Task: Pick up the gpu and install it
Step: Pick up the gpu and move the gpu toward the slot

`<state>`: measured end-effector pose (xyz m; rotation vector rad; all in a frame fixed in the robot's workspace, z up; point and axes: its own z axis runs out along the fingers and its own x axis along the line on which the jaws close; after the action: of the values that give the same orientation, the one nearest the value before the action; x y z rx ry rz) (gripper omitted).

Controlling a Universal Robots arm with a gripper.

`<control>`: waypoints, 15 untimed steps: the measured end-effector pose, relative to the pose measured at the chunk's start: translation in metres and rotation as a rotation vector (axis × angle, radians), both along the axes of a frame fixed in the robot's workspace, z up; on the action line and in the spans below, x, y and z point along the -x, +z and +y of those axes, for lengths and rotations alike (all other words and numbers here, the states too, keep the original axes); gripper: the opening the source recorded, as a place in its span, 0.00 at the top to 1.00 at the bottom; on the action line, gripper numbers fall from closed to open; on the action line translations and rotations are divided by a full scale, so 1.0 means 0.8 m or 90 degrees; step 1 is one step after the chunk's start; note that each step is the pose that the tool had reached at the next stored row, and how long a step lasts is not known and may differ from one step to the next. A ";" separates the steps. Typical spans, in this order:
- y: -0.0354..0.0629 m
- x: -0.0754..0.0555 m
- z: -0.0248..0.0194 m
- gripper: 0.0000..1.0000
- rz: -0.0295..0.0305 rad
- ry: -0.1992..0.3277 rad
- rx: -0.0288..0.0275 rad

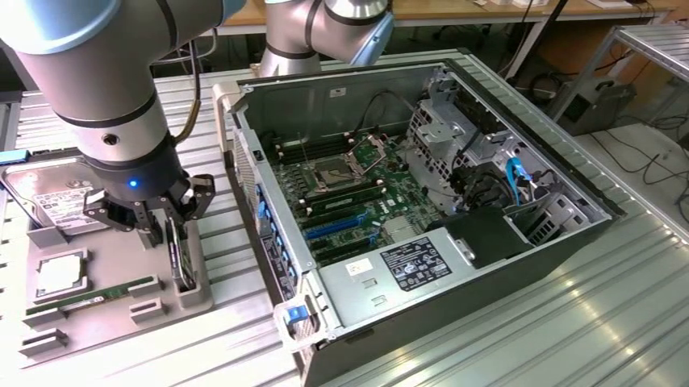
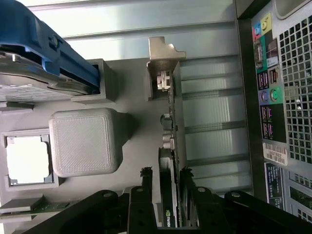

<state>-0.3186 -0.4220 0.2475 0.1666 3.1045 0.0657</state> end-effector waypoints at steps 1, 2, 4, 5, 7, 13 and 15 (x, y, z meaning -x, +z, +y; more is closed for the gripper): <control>0.000 0.000 0.0000 0.64 -0.0001 0.000 0.0000; 0.000 0.000 0.0000 0.64 0.0000 0.000 0.0000; -0.001 0.000 0.0000 0.64 -0.0002 0.000 0.0007; -0.002 0.000 0.0000 0.64 -0.0002 0.000 0.0014; -0.002 0.000 0.0000 0.64 0.0000 0.000 0.0019; -0.003 0.000 0.0000 0.64 -0.0002 0.000 0.0019; -0.003 0.000 0.0000 0.72 0.0001 0.000 0.0021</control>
<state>-0.3186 -0.4220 0.2448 0.1664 3.1046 0.0605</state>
